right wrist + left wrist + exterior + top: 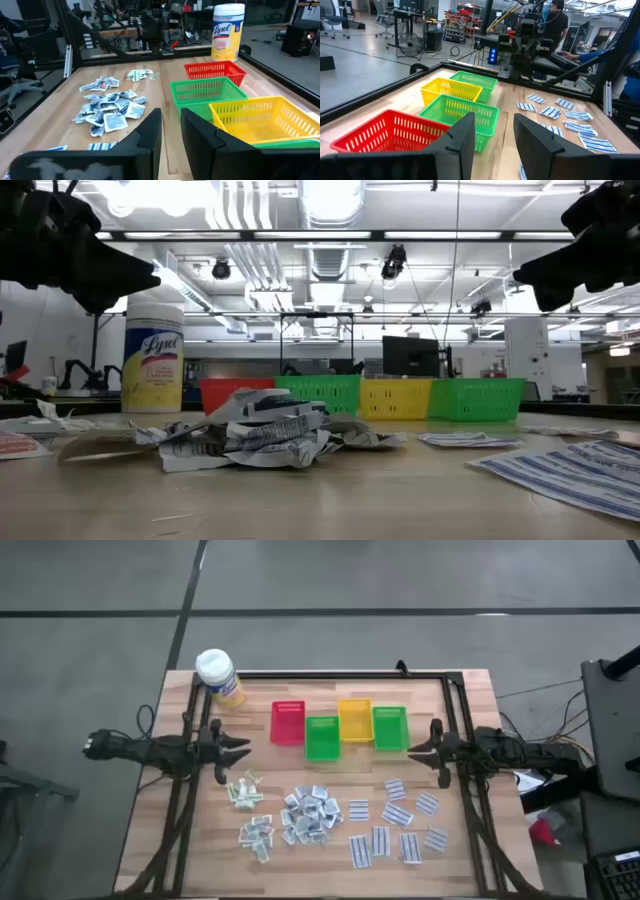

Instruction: Pick & Place First Aid Supplies

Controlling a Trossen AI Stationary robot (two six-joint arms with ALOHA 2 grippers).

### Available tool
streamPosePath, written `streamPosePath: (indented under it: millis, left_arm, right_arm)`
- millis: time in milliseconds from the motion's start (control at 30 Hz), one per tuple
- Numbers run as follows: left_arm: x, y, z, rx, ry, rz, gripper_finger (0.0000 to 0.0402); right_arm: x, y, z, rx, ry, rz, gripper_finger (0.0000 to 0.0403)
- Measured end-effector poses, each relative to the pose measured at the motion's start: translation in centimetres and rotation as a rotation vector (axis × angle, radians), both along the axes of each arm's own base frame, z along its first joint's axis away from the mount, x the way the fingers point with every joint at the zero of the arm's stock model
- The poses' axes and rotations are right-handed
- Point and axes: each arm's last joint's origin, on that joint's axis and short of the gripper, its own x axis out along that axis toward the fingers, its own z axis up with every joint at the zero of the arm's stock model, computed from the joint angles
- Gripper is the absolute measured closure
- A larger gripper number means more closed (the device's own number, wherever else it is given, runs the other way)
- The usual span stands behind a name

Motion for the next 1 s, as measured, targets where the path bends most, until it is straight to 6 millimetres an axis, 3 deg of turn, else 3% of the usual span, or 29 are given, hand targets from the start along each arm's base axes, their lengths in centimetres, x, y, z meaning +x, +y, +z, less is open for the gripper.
streamPosePath:
  millis: [367,1000]
  left_arm:
    - [0.0,0.0,0.0,0.0,0.0,0.0,0.0271]
    - [0.0,0.0,0.0,0.0,0.0,0.0,0.0271]
  right_arm:
    - [0.0,0.0,0.0,0.0,0.0,0.0,0.0318]
    - [0.0,0.0,0.0,0.001,0.0,0.0,0.0327]
